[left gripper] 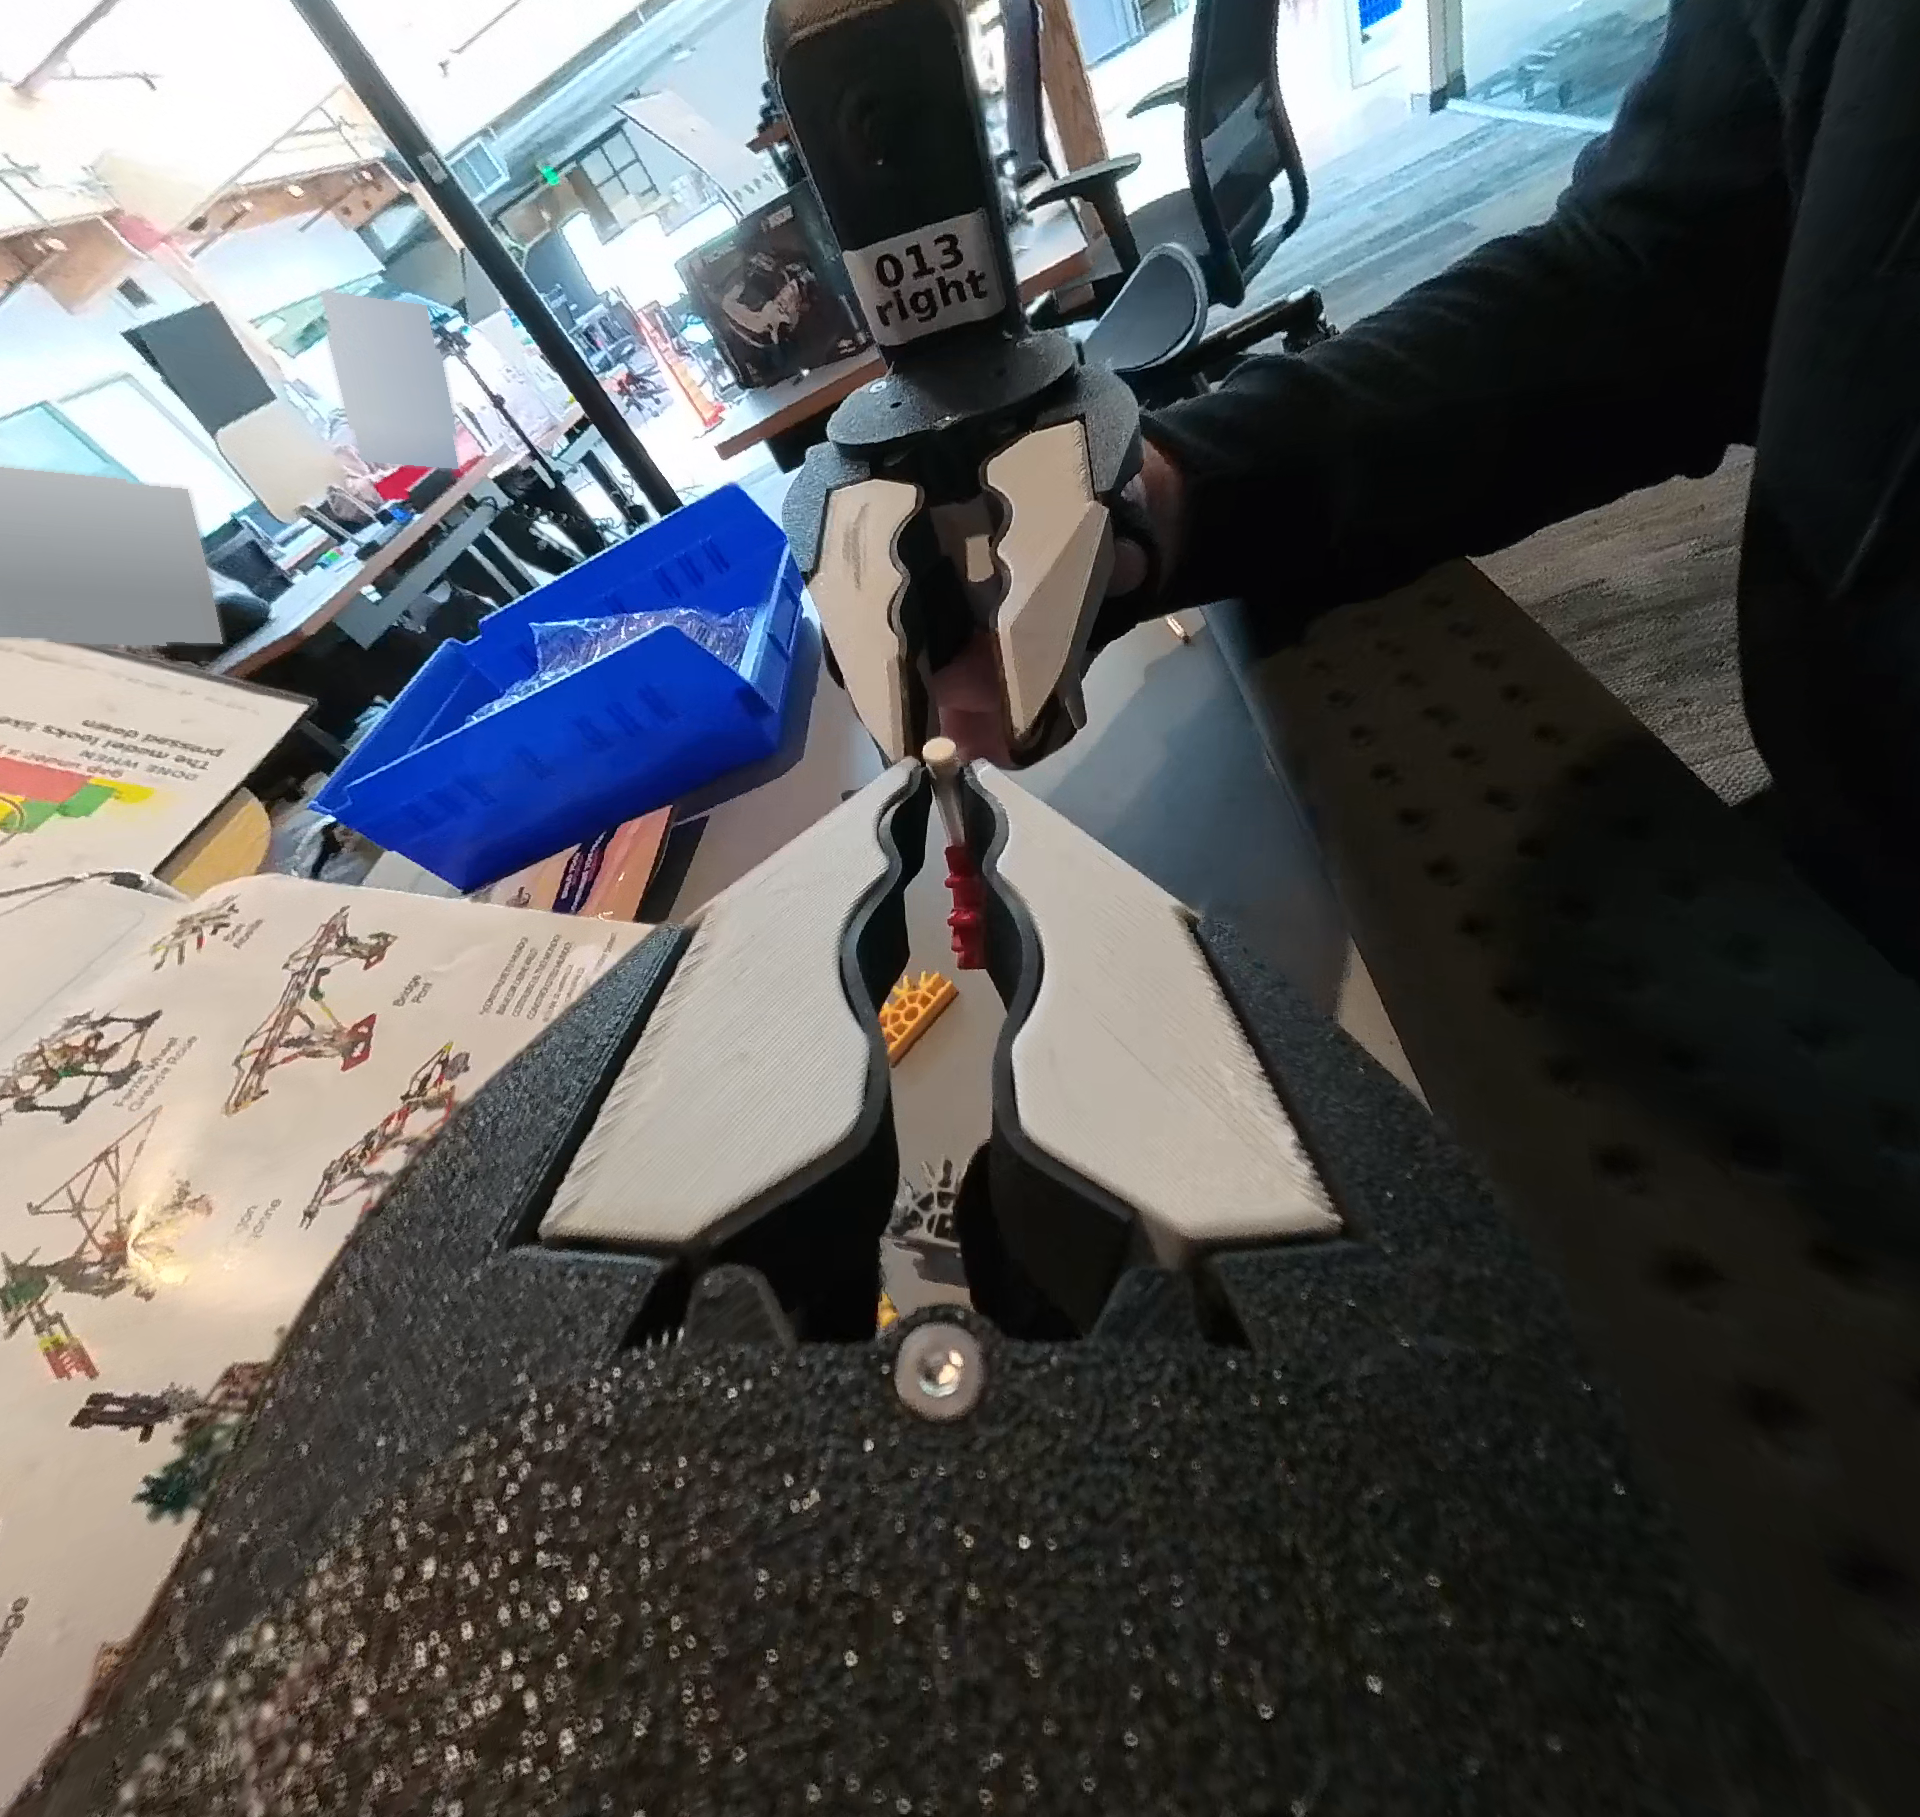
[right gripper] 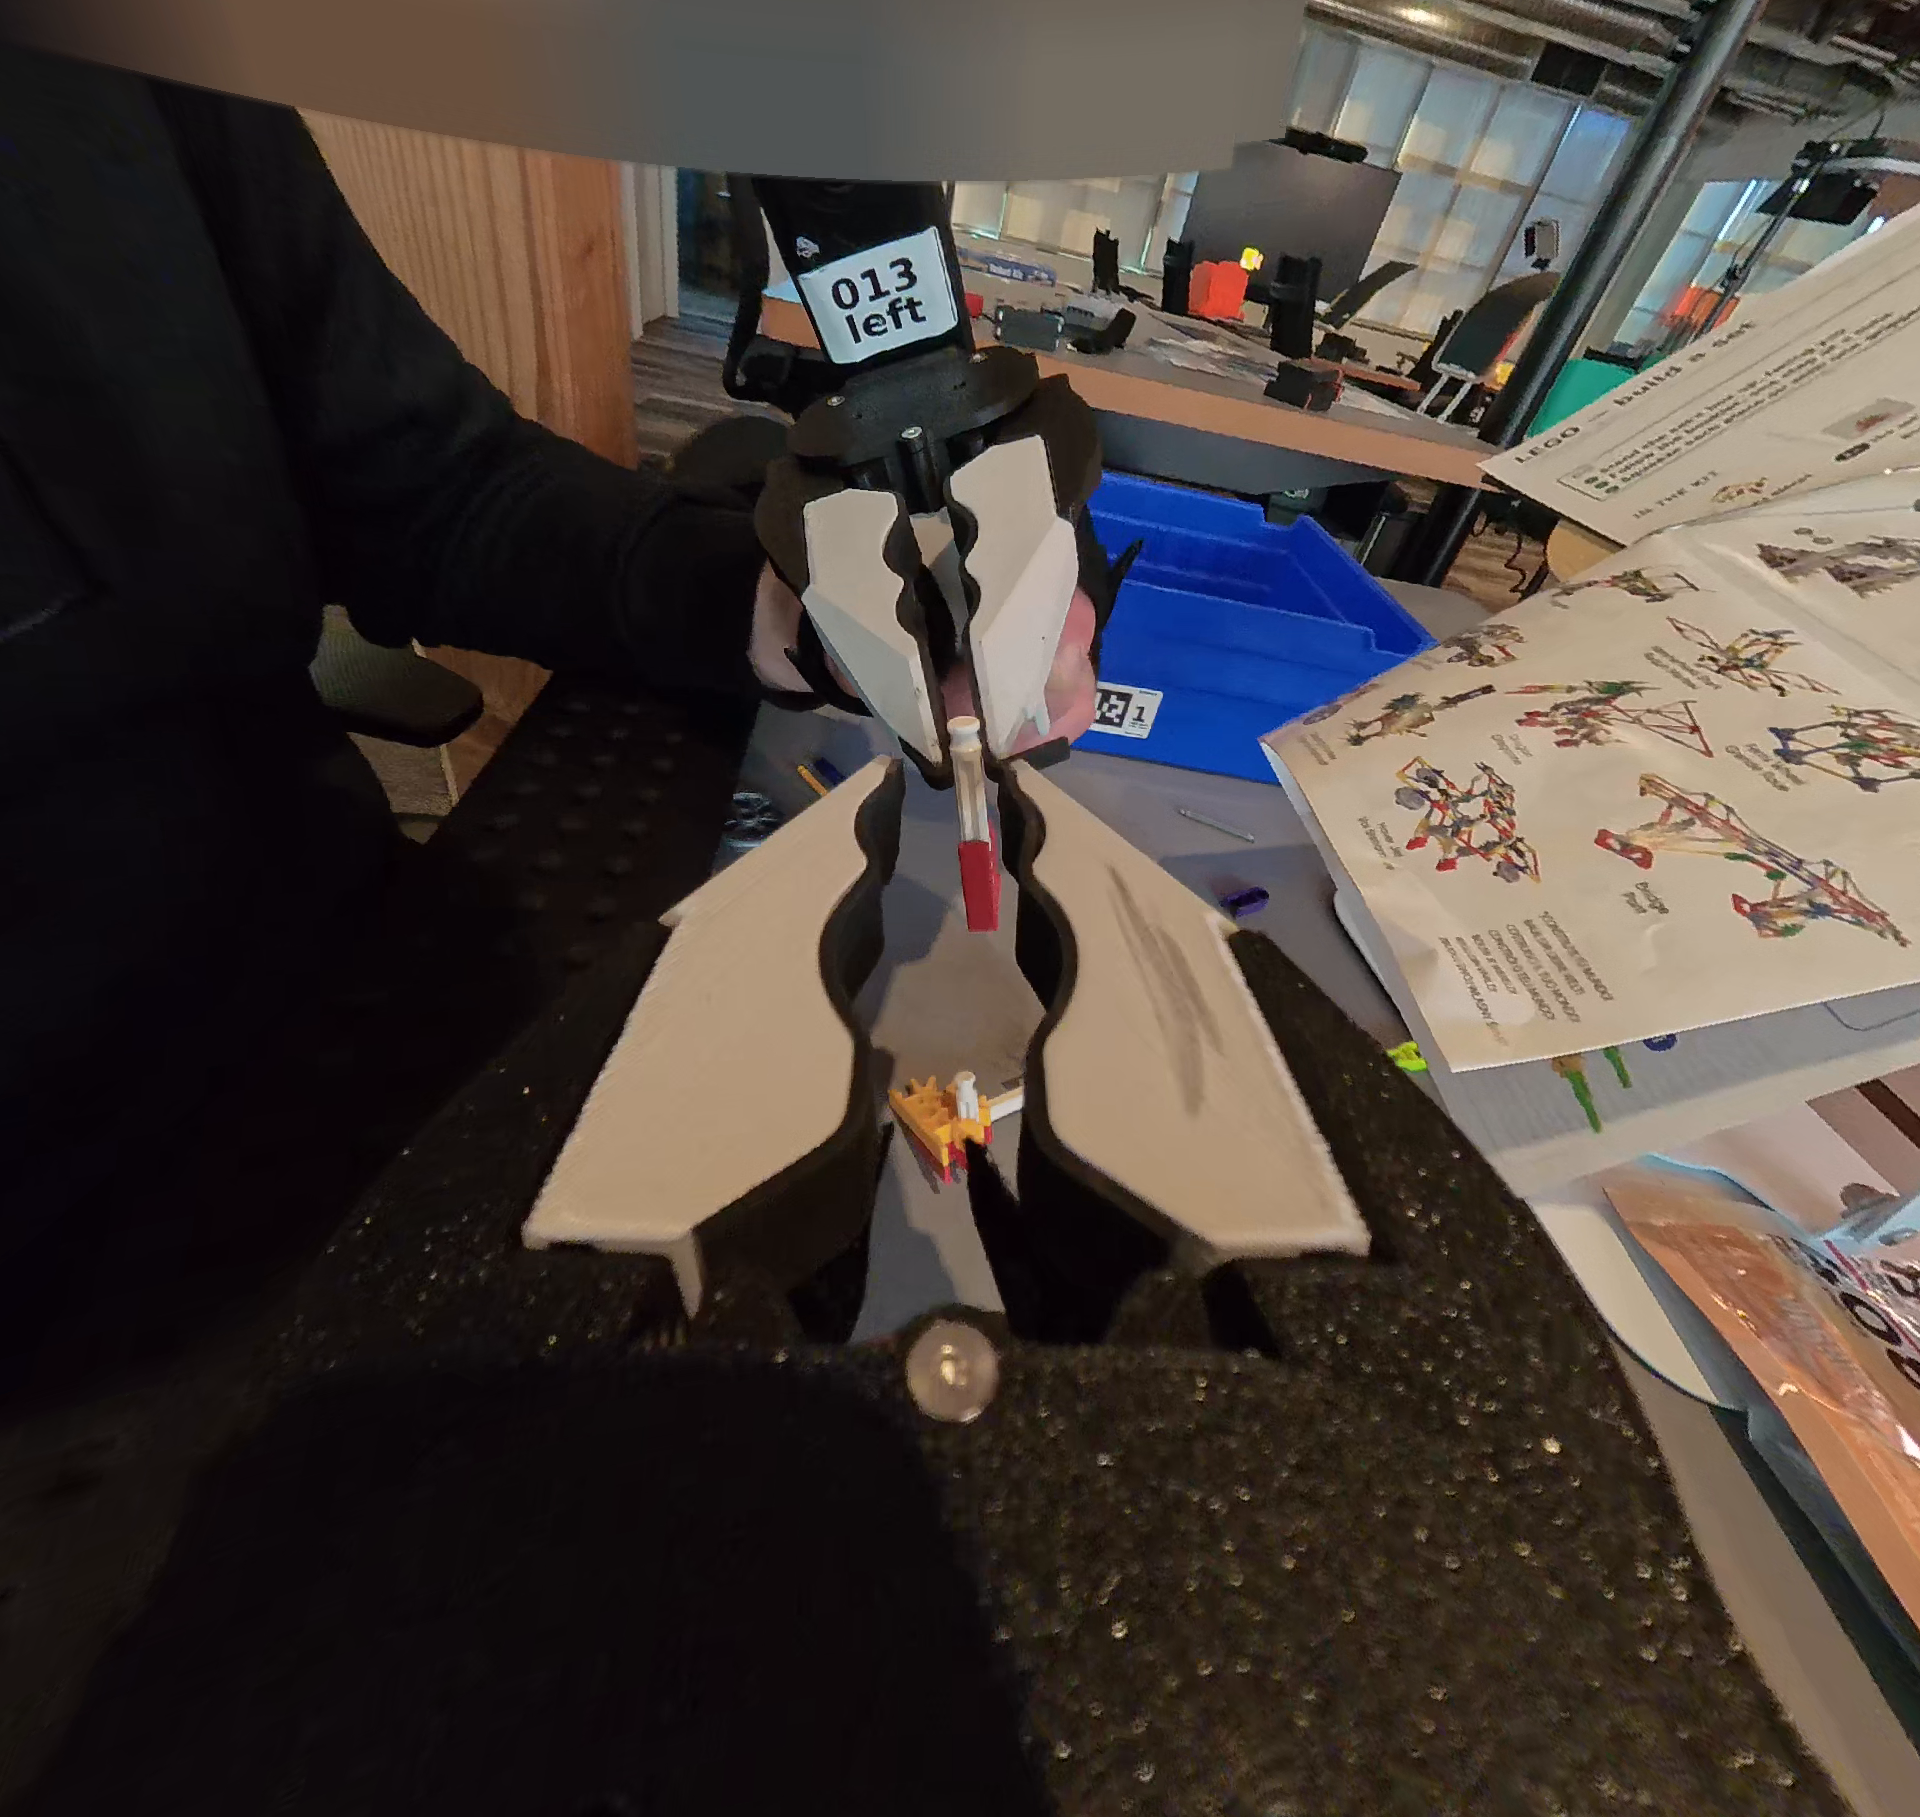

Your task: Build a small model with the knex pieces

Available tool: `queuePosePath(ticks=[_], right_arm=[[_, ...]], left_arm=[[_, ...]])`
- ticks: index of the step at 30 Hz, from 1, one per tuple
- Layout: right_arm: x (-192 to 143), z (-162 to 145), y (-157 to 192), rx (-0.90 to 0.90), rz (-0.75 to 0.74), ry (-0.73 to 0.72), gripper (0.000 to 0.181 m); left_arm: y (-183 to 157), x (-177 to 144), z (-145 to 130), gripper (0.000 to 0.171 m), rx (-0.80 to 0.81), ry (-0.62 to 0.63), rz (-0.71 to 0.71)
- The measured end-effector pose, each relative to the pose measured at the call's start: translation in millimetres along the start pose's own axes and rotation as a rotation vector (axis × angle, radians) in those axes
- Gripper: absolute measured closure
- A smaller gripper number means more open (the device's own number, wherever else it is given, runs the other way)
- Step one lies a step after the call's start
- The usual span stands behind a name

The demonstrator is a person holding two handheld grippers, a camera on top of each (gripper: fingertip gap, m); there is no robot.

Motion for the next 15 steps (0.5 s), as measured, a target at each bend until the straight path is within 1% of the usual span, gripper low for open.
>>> queuePosePath(ticks=[4,15], right_arm=[[-0.1,2.0,3.4,-0.003,0.015,-0.012,0.164],[2.8,3.5,1.6,0.003,-0.006,-0.024,0.162]], left_arm=[[-2.8,-0.5,3.1,0.168,0.02,-0.001,-0.006],[-0.1,-3.1,3.0,0.168,-0.013,-0.019,-0.008]])
Point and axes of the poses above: each gripper's, where its closed fingertips meet, x out along the fingers, z out of its top, y = z × x across the jaws, the point moved 1 cm from there along -x, back along the fingers, and after that the axes turned 6 degrees about x, right-handed, at the moved point
